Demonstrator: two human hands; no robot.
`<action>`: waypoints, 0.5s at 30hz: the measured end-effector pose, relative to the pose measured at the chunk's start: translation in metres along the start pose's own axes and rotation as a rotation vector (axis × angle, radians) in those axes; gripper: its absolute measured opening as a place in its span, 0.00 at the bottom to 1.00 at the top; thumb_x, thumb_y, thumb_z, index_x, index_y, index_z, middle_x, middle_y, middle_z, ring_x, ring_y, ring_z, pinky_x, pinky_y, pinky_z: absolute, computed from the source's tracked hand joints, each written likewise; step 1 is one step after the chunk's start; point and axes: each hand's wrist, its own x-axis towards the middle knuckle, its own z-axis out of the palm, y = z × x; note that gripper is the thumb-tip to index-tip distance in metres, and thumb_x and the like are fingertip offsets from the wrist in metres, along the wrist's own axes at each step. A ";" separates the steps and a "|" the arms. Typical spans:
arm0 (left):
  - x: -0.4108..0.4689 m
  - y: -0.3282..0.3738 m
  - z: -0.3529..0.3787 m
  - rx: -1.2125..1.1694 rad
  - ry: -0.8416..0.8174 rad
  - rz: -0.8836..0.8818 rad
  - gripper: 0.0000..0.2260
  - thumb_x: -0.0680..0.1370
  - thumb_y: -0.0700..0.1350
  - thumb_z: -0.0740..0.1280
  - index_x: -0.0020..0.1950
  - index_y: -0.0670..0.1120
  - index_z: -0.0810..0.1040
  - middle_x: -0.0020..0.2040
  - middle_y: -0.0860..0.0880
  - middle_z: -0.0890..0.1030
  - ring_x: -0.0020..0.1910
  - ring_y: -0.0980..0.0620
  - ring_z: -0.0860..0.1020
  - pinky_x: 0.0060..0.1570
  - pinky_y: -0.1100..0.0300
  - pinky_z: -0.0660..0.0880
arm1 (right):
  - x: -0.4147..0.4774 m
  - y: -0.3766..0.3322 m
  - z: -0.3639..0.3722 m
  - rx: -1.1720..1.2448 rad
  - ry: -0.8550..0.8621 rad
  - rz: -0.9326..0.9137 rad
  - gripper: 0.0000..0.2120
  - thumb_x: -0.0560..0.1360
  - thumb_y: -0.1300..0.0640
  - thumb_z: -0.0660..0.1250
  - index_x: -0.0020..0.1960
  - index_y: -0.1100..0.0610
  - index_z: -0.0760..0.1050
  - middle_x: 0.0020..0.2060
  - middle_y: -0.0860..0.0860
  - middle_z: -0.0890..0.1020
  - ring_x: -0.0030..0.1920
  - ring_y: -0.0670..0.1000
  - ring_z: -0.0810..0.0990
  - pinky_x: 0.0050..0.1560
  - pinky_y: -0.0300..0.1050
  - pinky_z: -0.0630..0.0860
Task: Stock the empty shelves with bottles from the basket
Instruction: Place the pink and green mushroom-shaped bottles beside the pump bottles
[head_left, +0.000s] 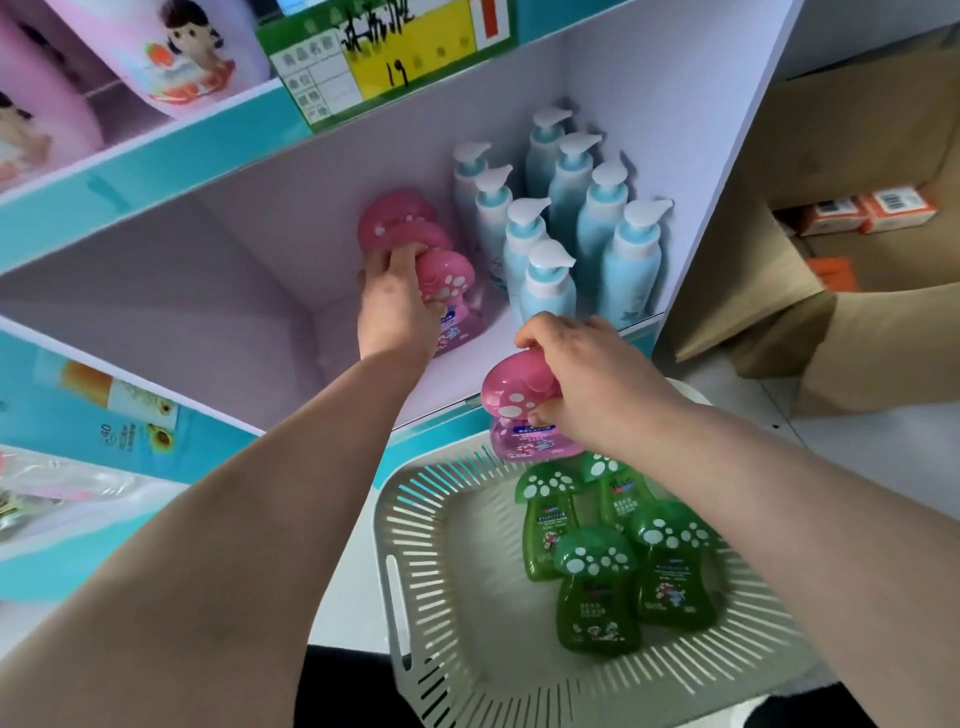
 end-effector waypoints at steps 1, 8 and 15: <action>0.000 0.001 0.000 -0.004 0.001 -0.008 0.28 0.69 0.37 0.73 0.67 0.48 0.70 0.66 0.43 0.68 0.62 0.41 0.71 0.60 0.49 0.73 | 0.001 0.000 -0.001 0.006 0.004 -0.004 0.28 0.69 0.55 0.75 0.64 0.52 0.65 0.60 0.50 0.75 0.59 0.54 0.69 0.57 0.54 0.73; -0.015 0.011 -0.019 0.042 0.072 0.034 0.23 0.70 0.43 0.75 0.63 0.46 0.73 0.63 0.43 0.73 0.63 0.43 0.70 0.56 0.49 0.72 | -0.003 -0.002 -0.004 0.009 0.024 0.003 0.27 0.69 0.55 0.76 0.63 0.48 0.67 0.55 0.54 0.70 0.56 0.56 0.70 0.56 0.50 0.73; -0.068 0.038 -0.056 -0.657 -0.563 -0.078 0.15 0.69 0.45 0.75 0.54 0.44 0.81 0.44 0.49 0.83 0.42 0.56 0.80 0.47 0.60 0.78 | -0.017 -0.009 -0.012 0.071 0.140 0.049 0.28 0.69 0.55 0.76 0.64 0.52 0.67 0.57 0.55 0.76 0.55 0.58 0.75 0.53 0.49 0.73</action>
